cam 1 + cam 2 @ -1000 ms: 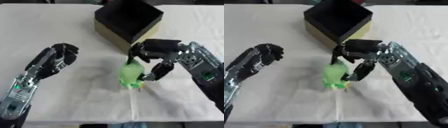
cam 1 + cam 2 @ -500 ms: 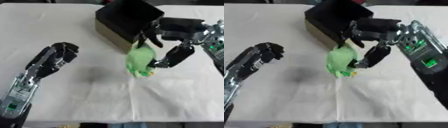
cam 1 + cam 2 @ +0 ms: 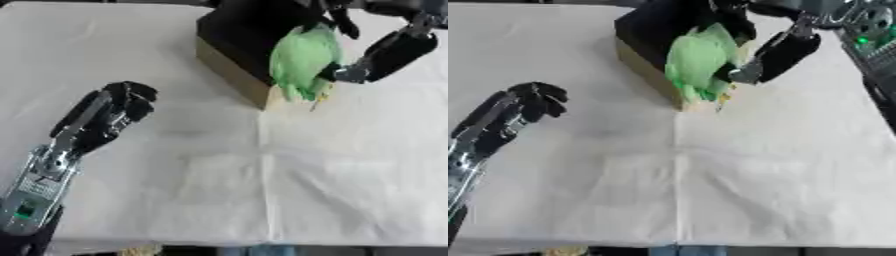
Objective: Pick up objects on the table and place them in the box.
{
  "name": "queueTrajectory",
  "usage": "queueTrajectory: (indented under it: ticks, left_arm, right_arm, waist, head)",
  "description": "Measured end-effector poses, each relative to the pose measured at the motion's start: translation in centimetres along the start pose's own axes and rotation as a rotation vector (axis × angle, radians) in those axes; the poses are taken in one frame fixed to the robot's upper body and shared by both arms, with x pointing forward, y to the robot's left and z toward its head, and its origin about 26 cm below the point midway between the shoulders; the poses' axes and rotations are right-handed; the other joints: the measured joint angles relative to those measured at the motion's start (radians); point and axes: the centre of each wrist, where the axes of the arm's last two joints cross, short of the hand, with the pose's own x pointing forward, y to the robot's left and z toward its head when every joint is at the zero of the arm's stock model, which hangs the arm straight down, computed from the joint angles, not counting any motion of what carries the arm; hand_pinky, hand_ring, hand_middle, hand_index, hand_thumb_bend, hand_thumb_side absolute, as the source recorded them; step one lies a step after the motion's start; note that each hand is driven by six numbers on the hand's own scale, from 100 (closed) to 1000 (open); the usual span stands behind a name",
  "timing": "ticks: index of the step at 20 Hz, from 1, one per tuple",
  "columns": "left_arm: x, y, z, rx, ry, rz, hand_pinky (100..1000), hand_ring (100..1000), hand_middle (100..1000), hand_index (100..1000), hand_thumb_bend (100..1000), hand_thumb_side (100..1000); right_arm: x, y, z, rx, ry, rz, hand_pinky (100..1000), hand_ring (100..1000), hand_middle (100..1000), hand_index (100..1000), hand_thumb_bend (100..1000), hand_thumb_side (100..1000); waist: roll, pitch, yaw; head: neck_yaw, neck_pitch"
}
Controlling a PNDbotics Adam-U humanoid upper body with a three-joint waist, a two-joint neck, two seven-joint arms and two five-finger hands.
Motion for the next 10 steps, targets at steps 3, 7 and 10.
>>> queueTrajectory:
  ticks: [3, 7, 10]
  left_arm:
    - [0.2, -0.1, -0.2, -0.019, -0.013, -0.004, 676, 647, 635, 741, 724, 845]
    - [0.7, -0.6, -0.8, -0.045, -0.039, 0.002, 677, 648, 635, 742, 722, 847]
    - [1.0, -0.9, -1.1, -0.062, -0.056, 0.007, 677, 648, 635, 742, 721, 848]
  right_arm:
    - [-1.0, -0.6, -0.3, -0.029, 0.047, 0.031, 428, 297, 270, 343, 301, 100]
    - [-2.9, -0.7, -1.4, -0.071, 0.116, 0.049, 454, 304, 276, 350, 302, 100]
    - [-4.7, -0.3, -2.3, -0.102, 0.184, 0.062, 466, 307, 277, 352, 305, 100]
  waist:
    - [-0.003, 0.003, 0.012]
    - [-0.004, 0.006, 0.03]
    - [-0.01, 0.008, 0.046]
  head:
    - [-0.008, -0.005]
    - [-0.017, -0.009]
    - [-0.027, -0.01]
